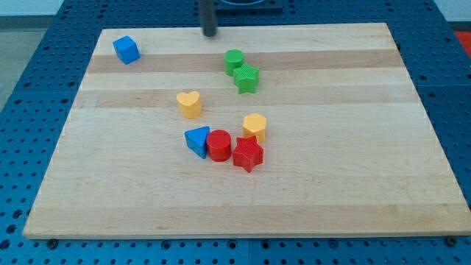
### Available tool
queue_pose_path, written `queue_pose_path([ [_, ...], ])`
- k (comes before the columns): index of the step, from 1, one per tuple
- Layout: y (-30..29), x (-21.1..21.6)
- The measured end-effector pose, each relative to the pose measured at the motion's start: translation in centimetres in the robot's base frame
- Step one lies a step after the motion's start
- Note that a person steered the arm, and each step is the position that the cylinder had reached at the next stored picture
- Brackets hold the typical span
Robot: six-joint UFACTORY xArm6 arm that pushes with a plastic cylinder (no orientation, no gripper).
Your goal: Slide green circle along with green star a bit down
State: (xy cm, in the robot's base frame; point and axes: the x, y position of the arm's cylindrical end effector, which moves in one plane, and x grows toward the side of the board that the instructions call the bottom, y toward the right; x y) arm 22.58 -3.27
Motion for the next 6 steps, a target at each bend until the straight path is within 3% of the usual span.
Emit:
queue_pose_path([
  [1,9.4,10.0],
  [2,9.7,10.9],
  [3,9.7,9.1],
  [4,8.7,-0.5],
  [5,4.3,-2.3],
  [6,2.8,-1.3],
])
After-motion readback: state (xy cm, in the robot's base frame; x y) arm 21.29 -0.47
